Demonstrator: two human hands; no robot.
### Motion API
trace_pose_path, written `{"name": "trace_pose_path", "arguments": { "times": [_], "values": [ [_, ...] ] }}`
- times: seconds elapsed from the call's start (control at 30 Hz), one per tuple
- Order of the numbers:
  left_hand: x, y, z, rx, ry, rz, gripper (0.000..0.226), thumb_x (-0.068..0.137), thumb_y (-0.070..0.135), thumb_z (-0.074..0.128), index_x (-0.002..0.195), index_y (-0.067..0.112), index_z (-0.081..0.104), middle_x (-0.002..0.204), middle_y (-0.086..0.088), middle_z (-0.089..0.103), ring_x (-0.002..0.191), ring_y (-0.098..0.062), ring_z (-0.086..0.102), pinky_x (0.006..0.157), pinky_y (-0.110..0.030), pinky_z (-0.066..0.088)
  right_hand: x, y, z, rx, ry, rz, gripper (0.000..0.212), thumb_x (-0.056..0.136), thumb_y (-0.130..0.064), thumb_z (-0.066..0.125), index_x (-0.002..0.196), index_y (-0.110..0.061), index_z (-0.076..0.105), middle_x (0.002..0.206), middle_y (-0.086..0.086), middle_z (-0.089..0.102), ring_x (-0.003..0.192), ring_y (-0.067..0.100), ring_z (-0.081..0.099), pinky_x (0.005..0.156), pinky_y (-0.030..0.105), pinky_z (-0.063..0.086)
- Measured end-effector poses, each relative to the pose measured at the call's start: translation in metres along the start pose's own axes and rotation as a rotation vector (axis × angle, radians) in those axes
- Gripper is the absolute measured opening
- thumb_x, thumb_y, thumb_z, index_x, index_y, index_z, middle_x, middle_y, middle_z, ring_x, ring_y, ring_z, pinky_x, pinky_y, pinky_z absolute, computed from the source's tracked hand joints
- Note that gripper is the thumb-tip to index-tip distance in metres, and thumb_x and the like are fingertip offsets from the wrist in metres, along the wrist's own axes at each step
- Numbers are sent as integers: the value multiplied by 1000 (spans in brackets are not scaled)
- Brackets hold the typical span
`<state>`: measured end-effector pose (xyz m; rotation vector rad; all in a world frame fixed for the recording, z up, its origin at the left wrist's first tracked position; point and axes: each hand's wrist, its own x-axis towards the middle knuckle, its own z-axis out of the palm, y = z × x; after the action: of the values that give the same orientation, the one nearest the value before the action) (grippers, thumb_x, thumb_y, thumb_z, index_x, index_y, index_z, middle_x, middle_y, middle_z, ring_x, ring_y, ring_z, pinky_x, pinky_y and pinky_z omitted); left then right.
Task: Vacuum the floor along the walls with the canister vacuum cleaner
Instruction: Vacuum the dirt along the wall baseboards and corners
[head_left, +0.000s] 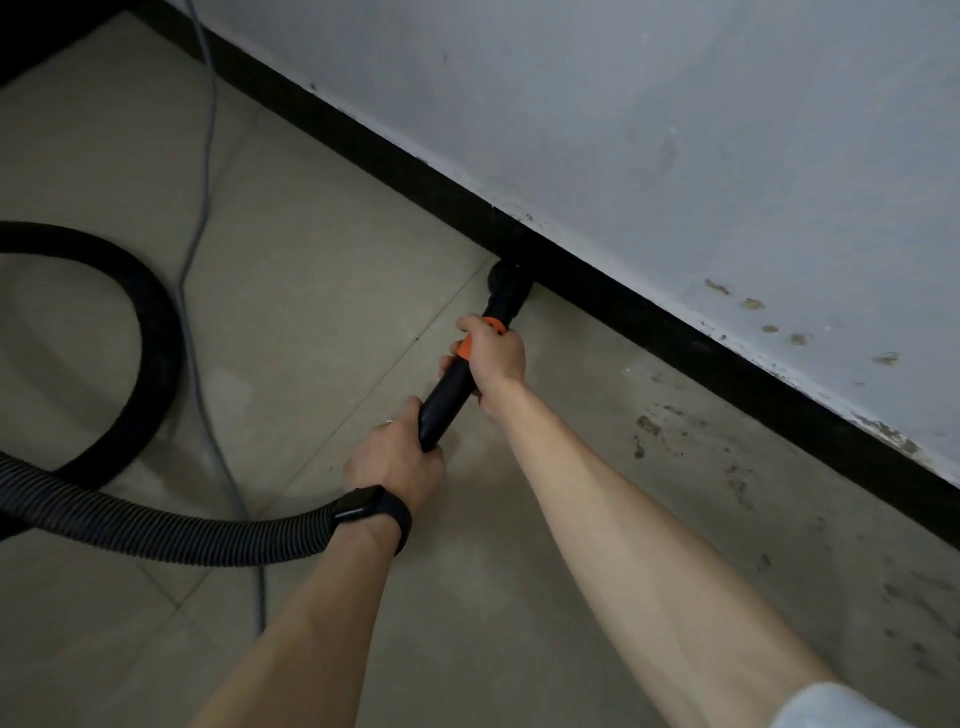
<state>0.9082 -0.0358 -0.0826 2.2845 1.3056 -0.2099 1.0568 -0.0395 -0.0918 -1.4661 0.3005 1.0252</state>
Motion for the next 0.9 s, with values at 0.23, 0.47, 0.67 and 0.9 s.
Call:
{"name": "trace_pose_path", "arguments": {
  "times": [0.23,0.47,0.67,0.9],
  "values": [
    [19,-11,-16,-116,8,-39,18,87,29,58,97,26,44,71,0,57,58,-17,53,47,-27,37,16,-16,38,-89,-58,9,17,89,-15,70,97,-5,59,70,11,58,49,25,60,67,43,60],
    [-21,-19,-41,143,-323,226,19,88,36,57,101,29,45,73,7,55,65,-20,55,56,-29,42,-49,26,-23,131,144,122,45,89,-18,70,128,-2,54,71,8,63,57,26,66,71,45,62],
    [-66,-7,-66,252,-607,347,13,84,39,59,91,31,51,80,7,60,76,-21,61,63,-29,48,-136,54,-68,443,387,152,21,93,-9,68,109,-4,55,69,9,56,52,24,60,53,33,56],
    [-87,2,-44,442,-737,496,12,83,35,57,94,31,57,93,0,68,78,-21,62,72,-31,55,-175,94,-99,658,569,178,14,91,-6,67,98,-5,55,63,10,54,50,26,56,52,34,55]
  ]
}}
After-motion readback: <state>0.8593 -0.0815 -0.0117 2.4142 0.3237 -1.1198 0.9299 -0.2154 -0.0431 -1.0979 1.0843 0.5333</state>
